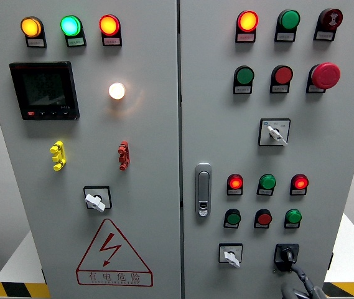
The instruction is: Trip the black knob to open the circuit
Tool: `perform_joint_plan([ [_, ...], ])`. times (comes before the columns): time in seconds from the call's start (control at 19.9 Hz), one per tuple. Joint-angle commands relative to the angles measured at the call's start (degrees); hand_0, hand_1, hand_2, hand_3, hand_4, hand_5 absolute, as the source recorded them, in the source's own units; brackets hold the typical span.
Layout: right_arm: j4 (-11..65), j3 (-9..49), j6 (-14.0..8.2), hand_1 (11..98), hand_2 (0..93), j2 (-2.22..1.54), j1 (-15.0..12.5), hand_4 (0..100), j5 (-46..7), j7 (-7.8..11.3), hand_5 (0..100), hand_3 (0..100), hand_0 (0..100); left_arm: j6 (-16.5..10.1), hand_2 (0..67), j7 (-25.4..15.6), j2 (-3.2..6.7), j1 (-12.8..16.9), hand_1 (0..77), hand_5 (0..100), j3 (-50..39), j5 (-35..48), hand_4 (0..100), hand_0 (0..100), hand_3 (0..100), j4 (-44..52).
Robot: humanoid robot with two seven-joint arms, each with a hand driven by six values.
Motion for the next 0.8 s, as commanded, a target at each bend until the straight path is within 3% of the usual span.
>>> perform_joint_plan([
  [0.0, 0.1, -0.2, 0.0, 45.7, 5.6, 0.00, -0.1, 88, 0.0, -0.26, 100, 85, 79, 0.0, 12.8, 0.0, 0.00, 0.0, 3.2, 2, 0.0, 0.0, 7, 0, 21, 0.0],
  [0.75, 0.5, -1.2, 0.0, 45.1, 5.7, -0.09, 0.0, 89, 0.0, -0.70, 100, 87, 80, 0.0, 12.8, 0.0, 0.00, 0.0, 3.3, 2, 0.0, 0.0, 7, 0, 21, 0.0],
])
